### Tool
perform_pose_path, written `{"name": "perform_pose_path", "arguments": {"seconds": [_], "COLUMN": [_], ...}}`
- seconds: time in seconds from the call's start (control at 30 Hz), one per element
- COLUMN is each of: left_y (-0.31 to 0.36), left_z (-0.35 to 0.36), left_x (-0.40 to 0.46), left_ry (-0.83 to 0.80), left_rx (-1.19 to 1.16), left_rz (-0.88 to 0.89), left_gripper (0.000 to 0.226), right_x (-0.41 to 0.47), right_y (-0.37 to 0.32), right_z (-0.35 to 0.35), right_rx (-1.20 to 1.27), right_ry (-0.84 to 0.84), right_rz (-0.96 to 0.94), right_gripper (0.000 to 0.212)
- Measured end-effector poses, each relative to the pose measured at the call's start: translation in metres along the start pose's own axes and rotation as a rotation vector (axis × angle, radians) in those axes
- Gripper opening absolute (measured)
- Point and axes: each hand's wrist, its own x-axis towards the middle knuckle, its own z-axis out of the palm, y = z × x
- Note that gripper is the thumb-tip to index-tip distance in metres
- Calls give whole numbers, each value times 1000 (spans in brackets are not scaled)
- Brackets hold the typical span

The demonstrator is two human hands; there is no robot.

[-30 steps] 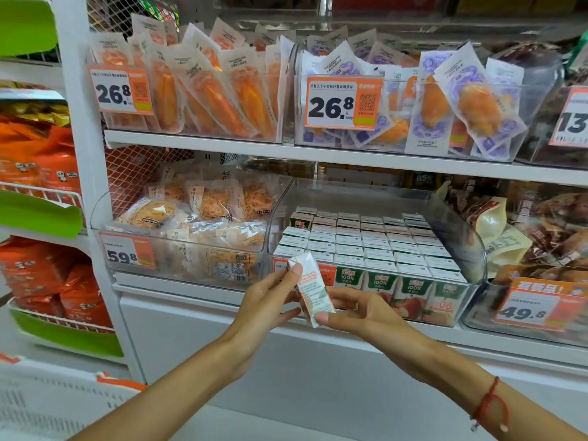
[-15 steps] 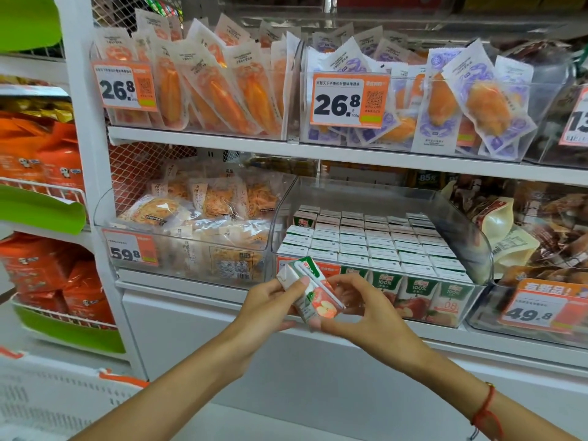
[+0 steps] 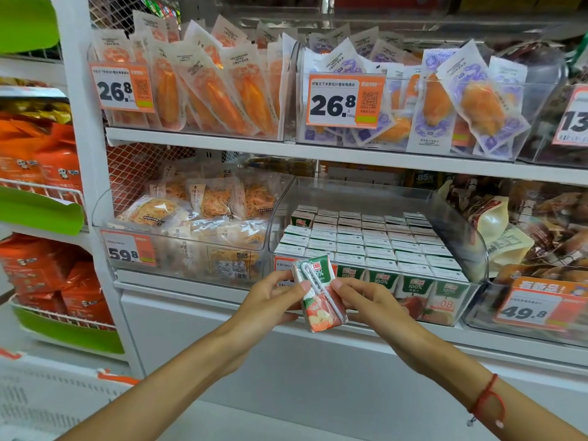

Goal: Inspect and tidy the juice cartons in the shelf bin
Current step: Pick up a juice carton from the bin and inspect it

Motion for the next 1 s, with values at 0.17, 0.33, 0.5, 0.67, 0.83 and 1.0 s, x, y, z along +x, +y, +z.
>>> {"name": "perform_pose_path", "arguments": {"seconds": [0.17,0.33,0.5,0.67,0.83,1.0], "left_y": [0,3,1,0,-1,-3], "left_z": [0,0,2,0,-5,-3], "left_x": [0,-2,-3,-3,0,6], "left_ry": [-44,-83,-57,-31,-144,-125], "left_rx": [-9,-46,10,13,-215,-365], "left_rz": [-16,-39,-32,-9,-61,-76], "left_gripper": [33,28,38,45,44,35], "right_x": [0,-3,-8,-7,-8,-9], "right_y": [1,0,-1,-4,-7,-6], "right_z": [-3,-1,10,7,-5,-5], "right_rx": [-4,-1,-254,-193,18,-28], "right_ry": [-23,6,143,120,-90,-170], "right_rz": [16,-40,-191,-174,-64,38], "right_gripper": [22,17,41,37,32,53]}}
